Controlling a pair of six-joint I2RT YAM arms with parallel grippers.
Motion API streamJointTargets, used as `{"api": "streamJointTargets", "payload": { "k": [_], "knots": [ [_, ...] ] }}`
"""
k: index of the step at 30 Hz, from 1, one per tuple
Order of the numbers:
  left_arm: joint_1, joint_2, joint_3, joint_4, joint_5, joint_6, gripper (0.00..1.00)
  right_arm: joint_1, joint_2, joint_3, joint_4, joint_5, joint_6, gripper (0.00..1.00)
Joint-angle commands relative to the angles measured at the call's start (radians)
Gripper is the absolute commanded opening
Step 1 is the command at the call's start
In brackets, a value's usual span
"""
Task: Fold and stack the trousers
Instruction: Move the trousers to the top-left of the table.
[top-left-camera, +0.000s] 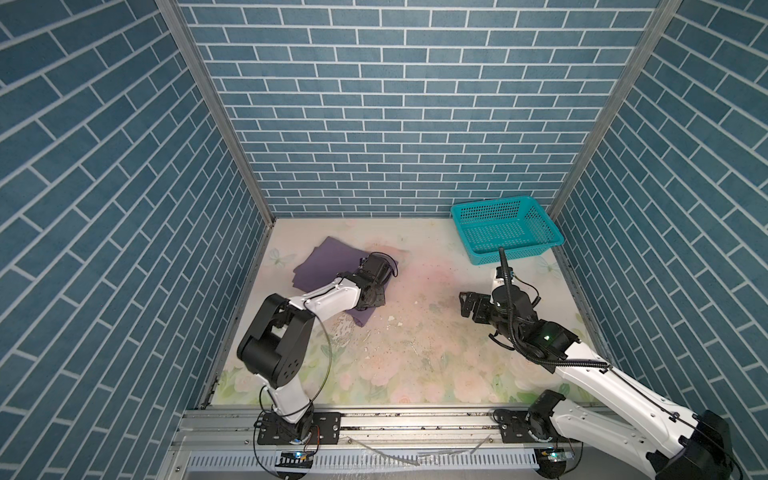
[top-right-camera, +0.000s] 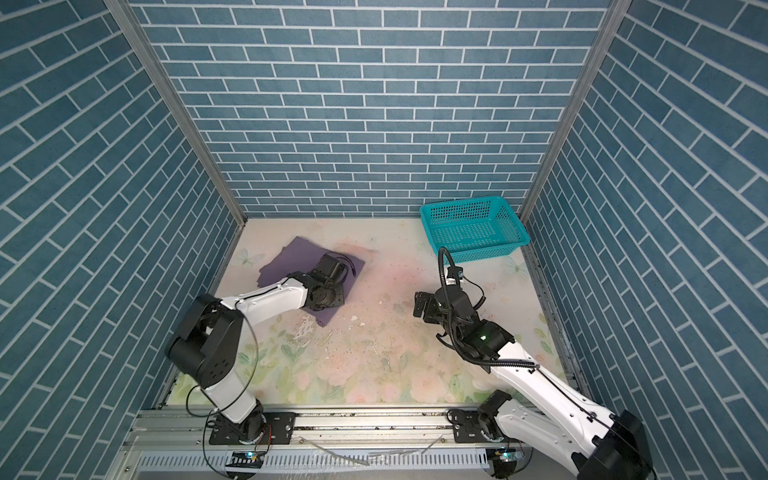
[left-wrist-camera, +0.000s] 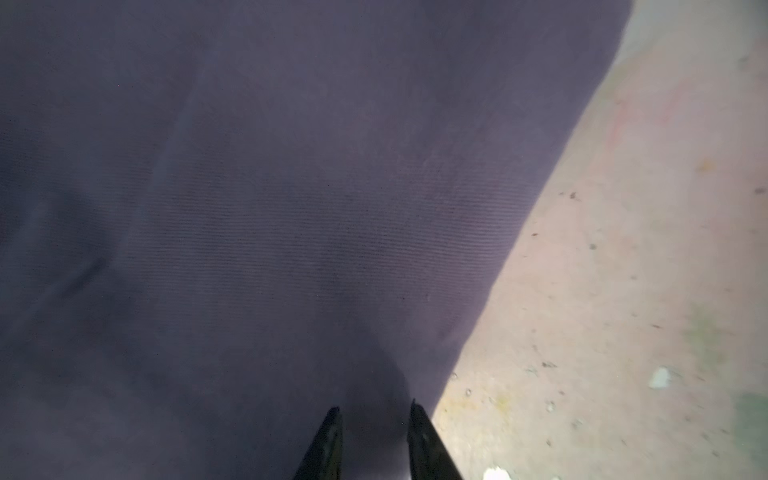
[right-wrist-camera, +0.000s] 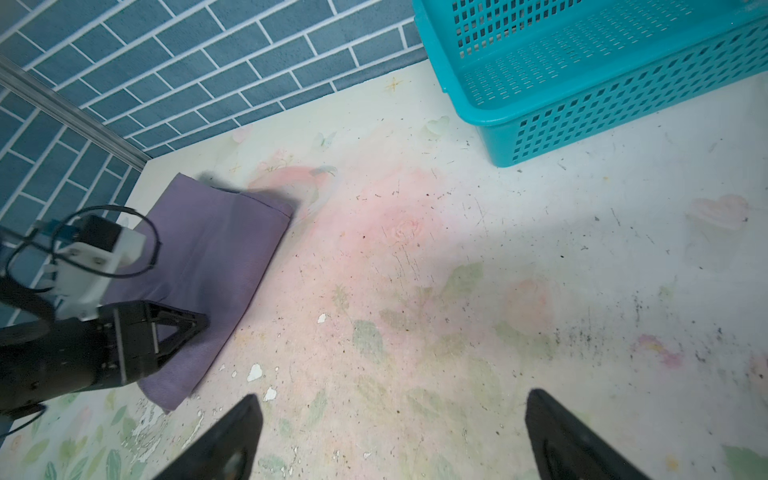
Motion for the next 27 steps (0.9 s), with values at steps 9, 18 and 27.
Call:
{"api": "streamJointTargets", "payload": {
  "k": [9, 18, 27],
  "knots": [
    [0.173, 0.275, 0.174, 0.012, 0.130, -0.078, 0.24, -0.004, 0.033, -0.007, -0.037, 0.061, -0.019, 0.99],
    [0.360, 0.386, 0.330, 0.007, 0.210, -0.050, 0.25, -0.004, 0.118, 0.042, -0.036, 0.070, -0.048, 0.99],
    [0.382, 0.407, 0.508, -0.031, 0.296, -0.024, 0.25, -0.007, 0.139, 0.051, -0.027, 0.045, -0.021, 0.99]
  ]
}}
